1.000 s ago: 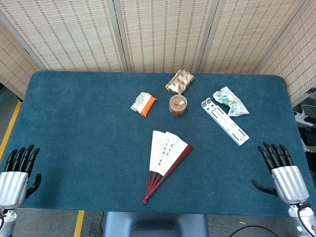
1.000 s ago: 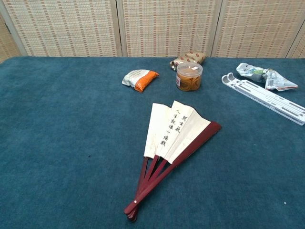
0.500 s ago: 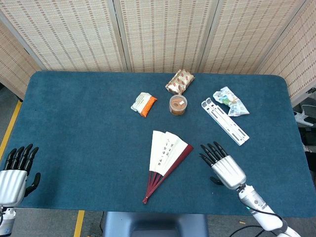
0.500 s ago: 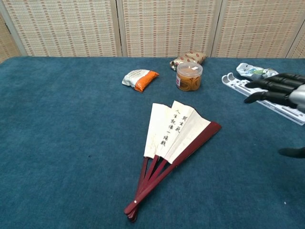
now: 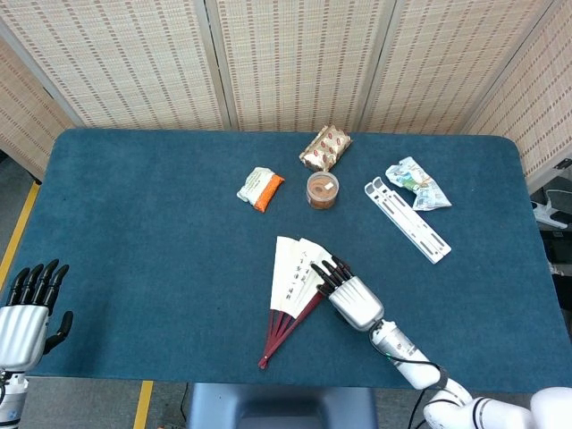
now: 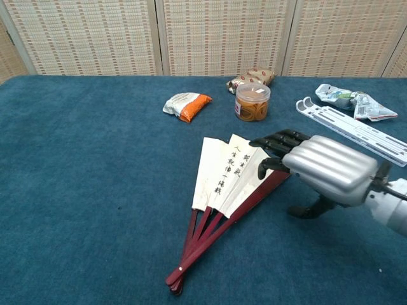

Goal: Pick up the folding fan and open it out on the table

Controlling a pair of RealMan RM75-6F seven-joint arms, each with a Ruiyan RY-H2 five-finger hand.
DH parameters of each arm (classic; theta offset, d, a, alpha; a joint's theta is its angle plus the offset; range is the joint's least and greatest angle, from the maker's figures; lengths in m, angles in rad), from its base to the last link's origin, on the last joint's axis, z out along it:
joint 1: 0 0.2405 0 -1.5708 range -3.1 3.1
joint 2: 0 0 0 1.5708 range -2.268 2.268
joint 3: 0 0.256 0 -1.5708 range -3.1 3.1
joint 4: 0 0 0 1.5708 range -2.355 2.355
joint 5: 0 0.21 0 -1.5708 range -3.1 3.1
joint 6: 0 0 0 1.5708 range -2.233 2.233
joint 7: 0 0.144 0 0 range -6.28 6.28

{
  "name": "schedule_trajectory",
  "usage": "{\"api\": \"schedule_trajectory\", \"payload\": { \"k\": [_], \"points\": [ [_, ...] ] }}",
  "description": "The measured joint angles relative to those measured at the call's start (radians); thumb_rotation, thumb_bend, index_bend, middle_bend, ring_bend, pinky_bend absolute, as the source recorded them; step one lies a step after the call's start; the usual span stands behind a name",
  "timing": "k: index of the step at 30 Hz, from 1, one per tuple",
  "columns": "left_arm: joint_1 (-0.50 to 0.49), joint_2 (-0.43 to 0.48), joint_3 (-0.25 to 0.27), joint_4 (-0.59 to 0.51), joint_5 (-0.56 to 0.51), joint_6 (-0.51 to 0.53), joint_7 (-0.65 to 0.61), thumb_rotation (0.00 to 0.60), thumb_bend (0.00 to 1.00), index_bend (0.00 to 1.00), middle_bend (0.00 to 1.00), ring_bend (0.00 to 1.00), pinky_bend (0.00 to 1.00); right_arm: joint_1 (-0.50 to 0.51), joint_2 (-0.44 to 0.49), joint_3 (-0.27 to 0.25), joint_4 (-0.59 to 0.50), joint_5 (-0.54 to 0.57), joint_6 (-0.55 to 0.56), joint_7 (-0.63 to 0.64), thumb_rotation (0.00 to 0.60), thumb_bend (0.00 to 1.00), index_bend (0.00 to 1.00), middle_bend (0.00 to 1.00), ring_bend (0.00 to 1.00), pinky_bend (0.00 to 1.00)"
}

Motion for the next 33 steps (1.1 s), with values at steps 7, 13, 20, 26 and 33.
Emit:
{"api": "schedule_trajectory", "payload": {
  "k": [7, 13, 20, 26, 33],
  "points": [
    [-0.001, 0.001, -0.004, 0.003, -0.007, 0.000, -0.004, 0.600, 0.44, 0.00, 0.00, 0.00, 0.06, 0.052, -0.103, 0.005, 0.103, 0.007, -0.005, 0.017, 0.600, 0.26, 0.40, 0.00, 0.00, 0.00],
    [0.001, 0.007, -0.004, -0.004, -0.014, -0.001, -0.008, 0.600, 0.44, 0.00, 0.00, 0.00, 0.06, 0.076, -0.163, 0.002, 0.169, 0.018, -0.006, 0.013, 0.600, 0.27, 0.40, 0.00, 0.00, 0.00],
    [0.002, 0.010, -0.006, -0.007, -0.020, -0.001, -0.009, 0.600, 0.44, 0.00, 0.00, 0.00, 0.06, 0.078, -0.215, 0.004, 0.227, 0.029, 0.044, 0.020, 0.600, 0.28, 0.51, 0.03, 0.00, 0.00],
    [0.002, 0.008, -0.008, -0.006, -0.024, 0.000, -0.004, 0.600, 0.44, 0.00, 0.00, 0.00, 0.06, 0.089, -0.267, 0.003, 0.310, 0.029, 0.076, 0.063, 0.600, 0.48, 0.59, 0.08, 0.00, 0.00],
    [-0.001, 0.007, -0.008, -0.002, -0.021, -0.002, -0.010, 0.600, 0.44, 0.00, 0.00, 0.00, 0.06, 0.111, -0.256, 0.015, 0.282, 0.024, 0.118, 0.088, 0.600, 0.62, 0.66, 0.11, 0.00, 0.00]
  ]
}}
